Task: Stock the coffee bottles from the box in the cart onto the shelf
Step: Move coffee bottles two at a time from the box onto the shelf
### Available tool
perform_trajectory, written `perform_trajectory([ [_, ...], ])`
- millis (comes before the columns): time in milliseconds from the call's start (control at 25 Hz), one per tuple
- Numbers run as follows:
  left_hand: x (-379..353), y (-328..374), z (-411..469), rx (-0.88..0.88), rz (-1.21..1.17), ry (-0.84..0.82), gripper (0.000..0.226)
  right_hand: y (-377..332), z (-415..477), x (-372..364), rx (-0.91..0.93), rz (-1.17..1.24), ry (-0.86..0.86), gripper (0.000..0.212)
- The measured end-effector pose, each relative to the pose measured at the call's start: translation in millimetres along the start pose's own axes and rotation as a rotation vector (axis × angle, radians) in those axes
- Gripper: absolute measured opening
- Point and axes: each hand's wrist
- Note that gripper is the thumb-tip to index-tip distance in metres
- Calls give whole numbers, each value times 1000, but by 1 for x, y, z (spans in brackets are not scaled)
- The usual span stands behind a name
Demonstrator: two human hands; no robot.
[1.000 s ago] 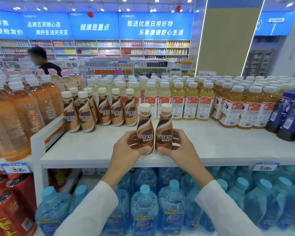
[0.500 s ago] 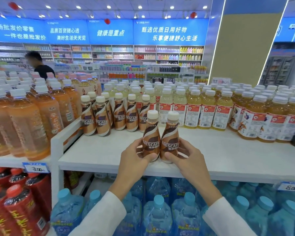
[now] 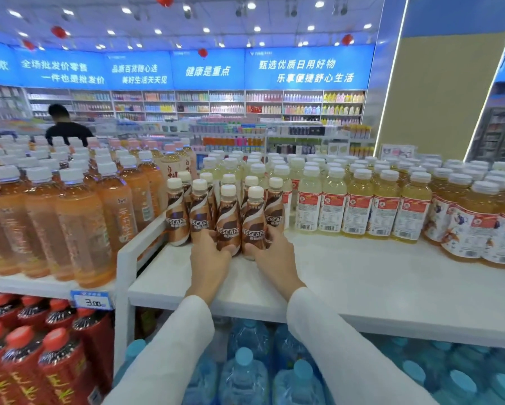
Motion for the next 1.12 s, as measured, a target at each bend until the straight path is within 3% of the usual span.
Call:
perform_trajectory([
  [200, -11, 5, 3, -29, 111, 106, 37, 0, 16, -19, -47, 12, 48, 52],
  [1120, -15, -3, 16, -11, 5, 181, 27, 3, 22, -29, -28, -13, 54, 46],
])
Point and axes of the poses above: each hand's wrist, its own z-axis towards the middle knuckle, its own x-axis out of the back of the hand, y = z × x, and after that the axes turned 11 degrees about -z, right-handed
